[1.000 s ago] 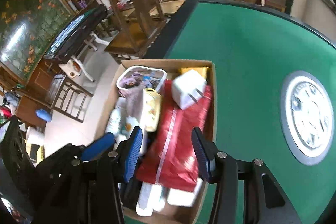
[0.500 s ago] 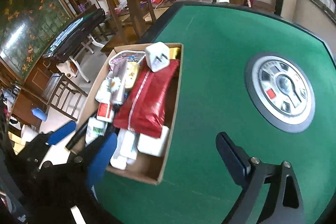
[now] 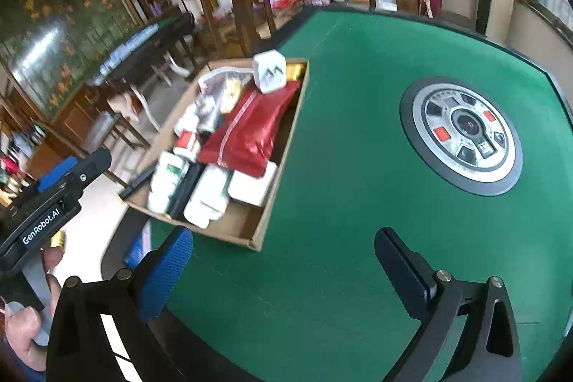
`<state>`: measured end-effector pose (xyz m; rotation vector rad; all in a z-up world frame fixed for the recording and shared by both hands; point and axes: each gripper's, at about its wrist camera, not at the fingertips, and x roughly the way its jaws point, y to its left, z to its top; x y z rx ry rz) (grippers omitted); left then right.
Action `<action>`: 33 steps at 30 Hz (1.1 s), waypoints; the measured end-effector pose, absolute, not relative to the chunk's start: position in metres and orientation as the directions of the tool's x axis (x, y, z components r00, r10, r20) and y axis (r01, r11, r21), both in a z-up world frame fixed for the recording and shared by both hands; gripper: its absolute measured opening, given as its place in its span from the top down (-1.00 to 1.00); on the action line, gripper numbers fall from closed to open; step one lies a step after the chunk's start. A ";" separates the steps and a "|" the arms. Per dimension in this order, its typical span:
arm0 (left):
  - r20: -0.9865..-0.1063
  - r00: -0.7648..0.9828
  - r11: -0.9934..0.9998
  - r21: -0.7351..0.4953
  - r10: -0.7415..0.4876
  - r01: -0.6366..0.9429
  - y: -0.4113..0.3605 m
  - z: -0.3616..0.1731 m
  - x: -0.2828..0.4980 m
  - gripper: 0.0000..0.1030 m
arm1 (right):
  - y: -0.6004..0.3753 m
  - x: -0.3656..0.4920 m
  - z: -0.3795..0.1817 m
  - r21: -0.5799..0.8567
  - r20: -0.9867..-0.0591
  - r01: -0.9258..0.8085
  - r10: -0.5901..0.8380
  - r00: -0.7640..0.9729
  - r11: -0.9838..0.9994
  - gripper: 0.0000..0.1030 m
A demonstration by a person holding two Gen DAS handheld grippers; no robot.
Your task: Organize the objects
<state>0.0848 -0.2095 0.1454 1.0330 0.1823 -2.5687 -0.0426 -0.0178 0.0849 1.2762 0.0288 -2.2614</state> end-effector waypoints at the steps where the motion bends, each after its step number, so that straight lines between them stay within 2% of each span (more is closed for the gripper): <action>1: -0.680 -0.670 -0.923 0.026 -0.298 0.384 -0.210 0.150 0.088 -0.46 | -0.018 -0.042 0.083 0.254 -0.797 0.472 -0.459 -0.393 -0.844 -1.00; 4: -0.620 -0.699 -0.912 0.071 -0.357 0.403 -0.212 0.168 0.101 -0.47 | -0.020 -0.035 0.078 0.296 -0.775 0.509 -0.515 -0.367 -0.808 -1.00; 8: -0.547 -0.732 -0.902 0.107 -0.405 0.419 -0.213 0.191 0.116 -0.64 | -0.037 -0.026 0.073 0.203 -0.820 0.566 -0.455 -0.348 -0.799 -1.00; 10: -0.539 -0.732 -0.899 0.125 -0.416 0.419 -0.214 0.201 0.120 -0.64 | -0.040 -0.024 0.078 0.159 -0.820 0.578 -0.433 -0.374 -0.800 -1.00; 15: -0.552 -0.703 -0.884 0.157 -0.448 0.440 -0.220 0.218 0.124 -0.64 | -0.045 -0.024 0.086 0.121 -0.813 0.591 -0.422 -0.402 -0.797 -1.00; 18: -0.541 -0.723 -0.901 0.208 -0.430 0.381 -0.217 0.228 0.127 -0.64 | -0.053 -0.022 0.086 0.110 -0.817 0.614 -0.423 -0.392 -0.782 -1.00; 20: -0.540 -0.733 -0.908 0.187 -0.413 0.374 -0.220 0.231 0.130 -0.64 | -0.059 -0.020 0.085 0.106 -0.821 0.629 -0.425 -0.382 -0.770 -1.00; 23: -0.590 -0.713 -0.921 0.160 -0.379 0.356 -0.225 0.227 0.125 -0.64 | -0.062 -0.019 0.085 0.109 -0.820 0.633 -0.429 -0.379 -0.767 -1.00; 26: -0.597 -0.671 -0.894 0.222 -0.439 0.388 -0.219 0.223 0.126 -0.64 | -0.065 -0.017 0.085 0.106 -0.821 0.634 -0.427 -0.379 -0.766 -1.00; 30: -0.637 -0.695 -0.937 0.136 -0.333 0.323 -0.214 0.213 0.126 -0.64 | -0.068 -0.015 0.085 0.103 -0.823 0.636 -0.425 -0.377 -0.765 -1.00; 33: -0.677 -0.672 -0.945 0.115 -0.299 0.305 -0.212 0.202 0.122 -0.64 | -0.068 -0.013 0.085 0.103 -0.824 0.636 -0.423 -0.376 -0.765 -1.00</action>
